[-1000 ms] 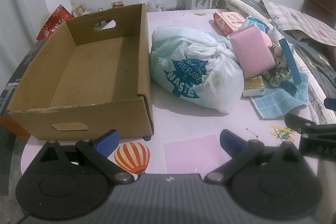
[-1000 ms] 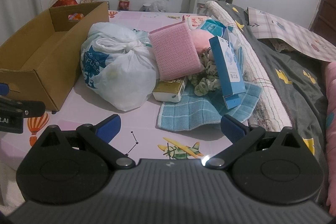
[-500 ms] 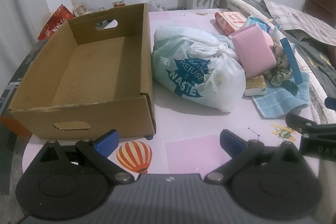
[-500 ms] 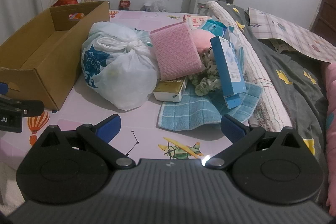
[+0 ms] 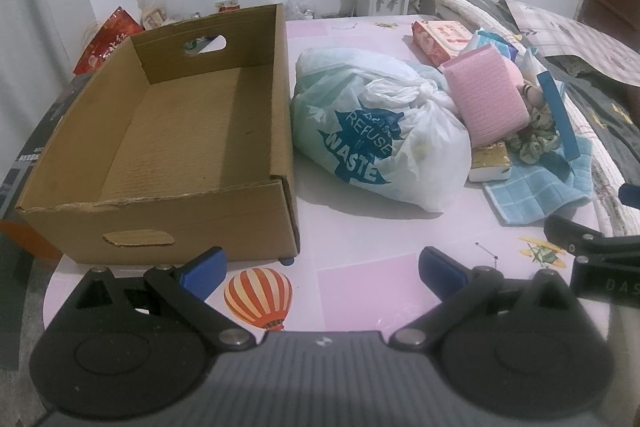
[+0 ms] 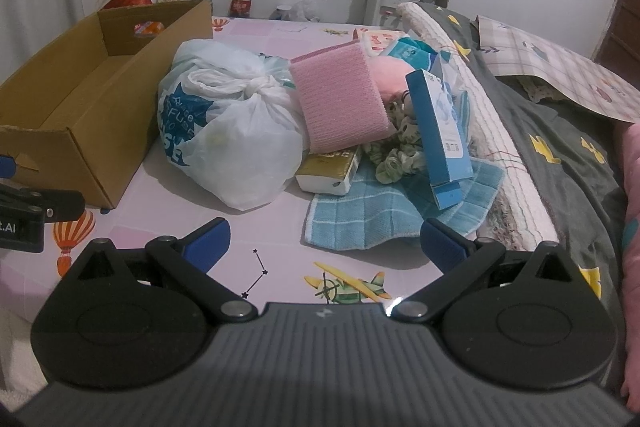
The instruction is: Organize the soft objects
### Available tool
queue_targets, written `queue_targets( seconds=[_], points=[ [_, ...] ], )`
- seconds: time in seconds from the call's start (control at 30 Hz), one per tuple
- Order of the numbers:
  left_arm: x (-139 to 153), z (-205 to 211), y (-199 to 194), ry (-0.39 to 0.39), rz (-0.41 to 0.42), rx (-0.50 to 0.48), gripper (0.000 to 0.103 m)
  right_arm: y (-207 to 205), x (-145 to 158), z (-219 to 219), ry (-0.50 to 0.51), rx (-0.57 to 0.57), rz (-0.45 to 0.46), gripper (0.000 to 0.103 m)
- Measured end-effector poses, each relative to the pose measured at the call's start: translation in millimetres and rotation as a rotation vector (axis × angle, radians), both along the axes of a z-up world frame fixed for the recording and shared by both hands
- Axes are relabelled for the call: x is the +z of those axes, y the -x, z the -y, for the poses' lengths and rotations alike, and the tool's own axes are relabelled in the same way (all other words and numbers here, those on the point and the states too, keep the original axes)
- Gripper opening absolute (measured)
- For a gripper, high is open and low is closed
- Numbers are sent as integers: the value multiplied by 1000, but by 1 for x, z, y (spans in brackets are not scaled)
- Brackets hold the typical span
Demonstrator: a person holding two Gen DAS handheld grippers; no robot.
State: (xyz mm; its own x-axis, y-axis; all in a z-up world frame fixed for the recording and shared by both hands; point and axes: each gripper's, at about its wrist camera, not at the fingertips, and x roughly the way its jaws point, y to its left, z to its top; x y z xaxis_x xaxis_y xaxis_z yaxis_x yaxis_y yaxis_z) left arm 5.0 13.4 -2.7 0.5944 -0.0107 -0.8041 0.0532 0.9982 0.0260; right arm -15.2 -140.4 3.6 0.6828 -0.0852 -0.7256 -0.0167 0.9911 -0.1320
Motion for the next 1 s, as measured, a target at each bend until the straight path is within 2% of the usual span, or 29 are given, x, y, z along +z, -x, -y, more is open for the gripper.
queue_targets(
  seconds=[1.0],
  points=[
    [-5, -6, 2, 0, -4, 4, 103, -1, -3, -1, -7, -2, 1, 102]
  ],
)
